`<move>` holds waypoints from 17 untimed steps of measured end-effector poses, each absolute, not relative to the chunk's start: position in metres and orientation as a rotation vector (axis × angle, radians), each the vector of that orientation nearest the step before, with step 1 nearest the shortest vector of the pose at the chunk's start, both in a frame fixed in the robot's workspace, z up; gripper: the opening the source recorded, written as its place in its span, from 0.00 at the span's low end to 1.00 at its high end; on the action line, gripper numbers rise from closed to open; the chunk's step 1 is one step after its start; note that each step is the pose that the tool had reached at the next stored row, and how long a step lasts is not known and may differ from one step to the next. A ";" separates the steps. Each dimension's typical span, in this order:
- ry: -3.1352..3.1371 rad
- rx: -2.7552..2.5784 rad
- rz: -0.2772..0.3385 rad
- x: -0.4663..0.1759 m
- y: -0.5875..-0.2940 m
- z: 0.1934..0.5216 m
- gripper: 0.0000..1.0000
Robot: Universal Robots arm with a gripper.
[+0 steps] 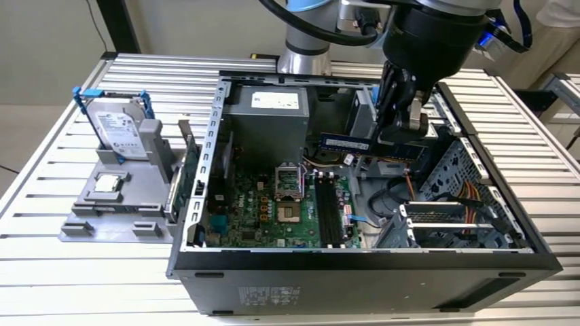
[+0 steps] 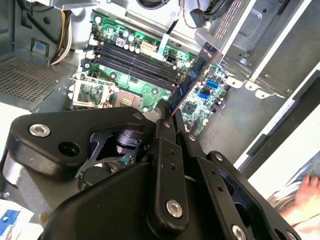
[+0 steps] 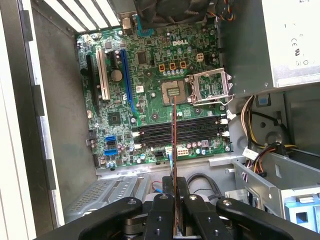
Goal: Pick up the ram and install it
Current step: 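Insert the ram into the slot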
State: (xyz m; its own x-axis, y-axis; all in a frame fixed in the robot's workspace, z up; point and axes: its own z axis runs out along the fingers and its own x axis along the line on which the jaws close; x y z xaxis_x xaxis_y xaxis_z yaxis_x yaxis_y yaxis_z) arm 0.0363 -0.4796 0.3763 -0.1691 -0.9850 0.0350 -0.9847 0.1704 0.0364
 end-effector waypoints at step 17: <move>-2.397 1.953 -0.009 0.036 -0.480 0.376 0.00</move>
State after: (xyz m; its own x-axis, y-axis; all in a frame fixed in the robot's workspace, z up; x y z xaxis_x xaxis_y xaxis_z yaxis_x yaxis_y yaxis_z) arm 0.0362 -0.4796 0.3763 -0.2014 -0.9789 0.0350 -0.9786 0.2026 0.0364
